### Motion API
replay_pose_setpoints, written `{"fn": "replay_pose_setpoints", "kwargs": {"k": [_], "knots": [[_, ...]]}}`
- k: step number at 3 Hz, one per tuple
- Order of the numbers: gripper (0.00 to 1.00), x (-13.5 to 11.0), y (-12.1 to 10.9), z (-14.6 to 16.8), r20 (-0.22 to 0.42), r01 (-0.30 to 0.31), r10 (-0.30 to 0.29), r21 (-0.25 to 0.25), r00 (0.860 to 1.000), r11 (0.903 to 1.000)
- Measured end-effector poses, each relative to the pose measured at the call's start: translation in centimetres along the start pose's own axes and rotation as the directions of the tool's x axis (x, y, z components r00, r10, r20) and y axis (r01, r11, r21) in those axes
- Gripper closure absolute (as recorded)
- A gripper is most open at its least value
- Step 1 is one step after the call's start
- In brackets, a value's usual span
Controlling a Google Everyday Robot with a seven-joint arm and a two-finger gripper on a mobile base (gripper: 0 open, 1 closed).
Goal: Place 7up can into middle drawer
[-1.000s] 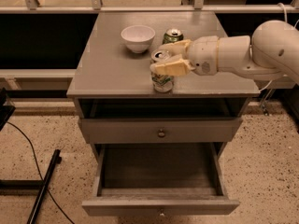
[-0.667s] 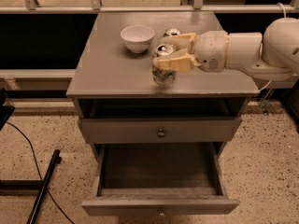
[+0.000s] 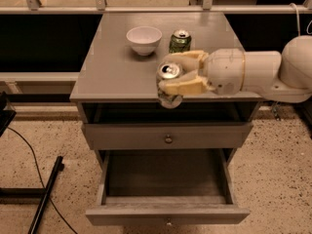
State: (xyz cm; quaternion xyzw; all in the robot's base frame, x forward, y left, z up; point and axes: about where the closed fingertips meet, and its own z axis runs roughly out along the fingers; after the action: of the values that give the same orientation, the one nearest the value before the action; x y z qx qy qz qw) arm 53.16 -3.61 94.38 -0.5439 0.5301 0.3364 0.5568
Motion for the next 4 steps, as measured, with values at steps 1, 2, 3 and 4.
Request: {"fn": "replay_pose_setpoints", "kwargs": {"k": [1, 2, 3, 4], "knots": [[1.0, 6.3, 4.3, 3.2, -0.009, -0.009, 0.009, -0.108, 1.0, 0.9941], [1.0, 10.6, 5.9, 5.9, -0.044, -0.013, 0.006, -0.158, 0.999, 0.9874], [1.0, 10.8, 6.0, 6.0, -0.045, -0.013, 0.006, -0.161, 0.999, 0.9868], [1.0, 13.1, 6.7, 5.7, -0.034, -0.039, 0.035, -0.148, 0.999, 0.9883]]}}
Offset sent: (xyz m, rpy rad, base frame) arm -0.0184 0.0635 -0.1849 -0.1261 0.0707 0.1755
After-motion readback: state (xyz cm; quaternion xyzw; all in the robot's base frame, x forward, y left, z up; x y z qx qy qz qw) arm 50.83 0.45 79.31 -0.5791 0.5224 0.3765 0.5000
